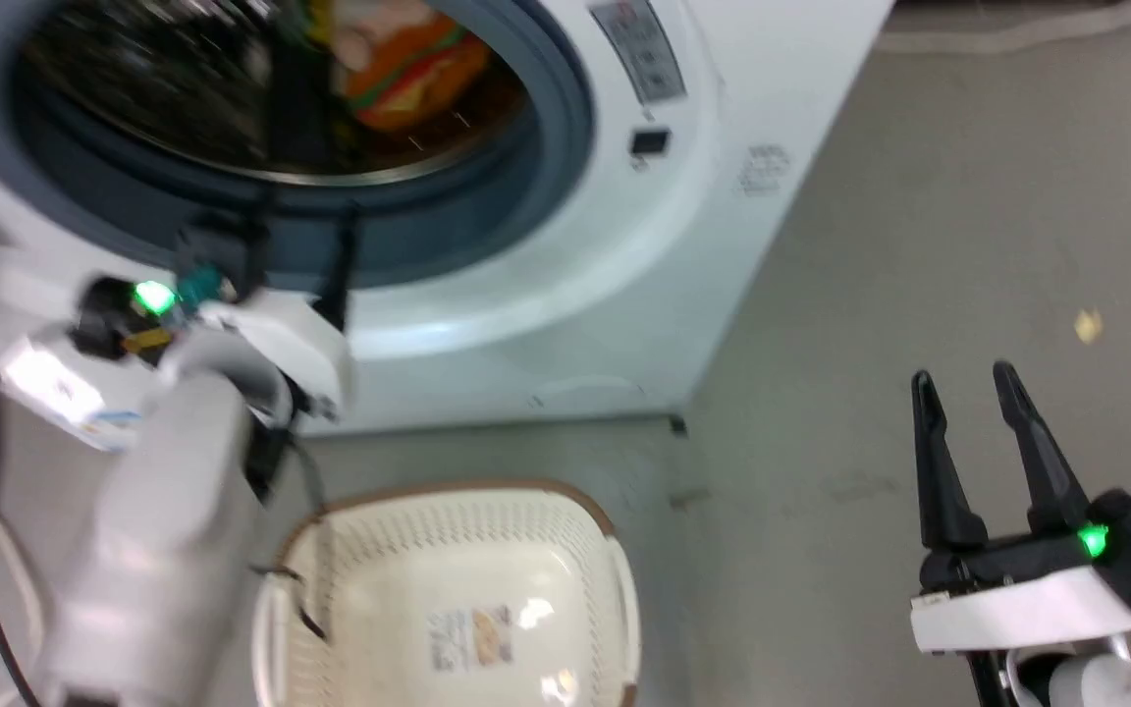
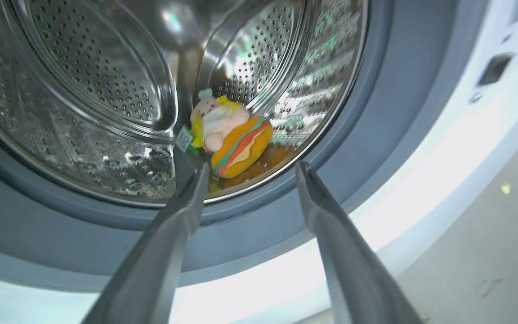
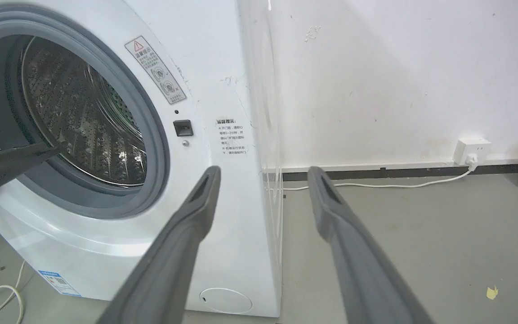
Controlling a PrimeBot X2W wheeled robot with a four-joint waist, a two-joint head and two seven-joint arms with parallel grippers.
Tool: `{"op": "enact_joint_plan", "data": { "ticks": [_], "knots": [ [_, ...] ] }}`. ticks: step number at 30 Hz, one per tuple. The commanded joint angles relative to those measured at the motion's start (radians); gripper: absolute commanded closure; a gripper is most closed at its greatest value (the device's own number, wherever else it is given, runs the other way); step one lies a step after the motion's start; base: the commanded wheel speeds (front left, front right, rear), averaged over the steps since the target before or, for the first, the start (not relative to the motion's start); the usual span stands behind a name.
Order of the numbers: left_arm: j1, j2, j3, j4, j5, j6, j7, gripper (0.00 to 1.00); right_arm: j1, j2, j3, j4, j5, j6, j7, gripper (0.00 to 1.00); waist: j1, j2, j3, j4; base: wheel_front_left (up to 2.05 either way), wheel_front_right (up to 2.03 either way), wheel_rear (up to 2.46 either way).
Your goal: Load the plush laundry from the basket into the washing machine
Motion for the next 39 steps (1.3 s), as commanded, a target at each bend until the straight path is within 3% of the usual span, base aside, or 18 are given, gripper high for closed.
{"op": "enact_joint_plan", "data": {
  "ticks": [1, 8, 14, 20, 30, 31, 39],
  "knots": [
    [0.069, -0.018, 0.017, -0.075, -0.020, -0.002, -0.006, 0.00, 0.022, 0.000, -0.005, 0.002, -0.011, -0.001, -0.005, 0.00, 0.0004, 0.0000, -0.140, 0.114, 0.00, 0.00, 0.00],
    [0.409, -0.064, 0.088, -0.472, -0.030, 0.075, -0.007, 0.00, 0.080, 0.000, -0.020, 0.002, -0.021, -0.001, -0.005, 0.00, 0.0004, 0.0000, -0.236, 0.179, 0.00, 0.00, 0.00],
    [0.675, -0.108, 0.130, -0.683, -0.015, 0.125, -0.007, 0.00, 0.125, 0.000, -0.016, 0.001, -0.013, -0.001, -0.005, 0.00, 0.0004, 0.0000, -0.274, 0.203, 0.00, 0.00, 0.00],
    [0.807, -0.135, 0.131, -0.757, 0.027, 0.113, -0.007, 0.00, 0.184, 0.000, -0.031, -0.001, 0.002, -0.001, -0.005, 0.00, 0.0004, 0.0000, -0.292, 0.223, 0.00, 0.00, 0.00],
    [0.847, -0.165, 0.158, -0.772, 0.093, 0.101, -0.007, 0.00, 0.213, 0.000, -0.016, 0.006, 0.002, -0.001, -0.005, 0.00, 0.0004, 0.0000, -0.294, 0.217, 0.00, 0.00, 0.00],
    [0.837, -0.166, 0.157, -0.767, 0.089, 0.105, -0.001, 1.00, 0.199, 0.000, -0.016, 0.003, -0.002, 0.000, 0.000, 1.00, 0.0004, 0.0000, -0.294, 0.217, 0.00, 0.00, 0.00],
    [0.836, -0.170, 0.162, -0.768, 0.094, 0.105, 0.008, 1.00, 0.194, 0.000, -0.015, 0.004, -0.010, 0.000, 0.010, 1.00, 0.0004, 0.0000, -0.294, 0.217, 0.00, 0.00, 0.00]
  ]
}}
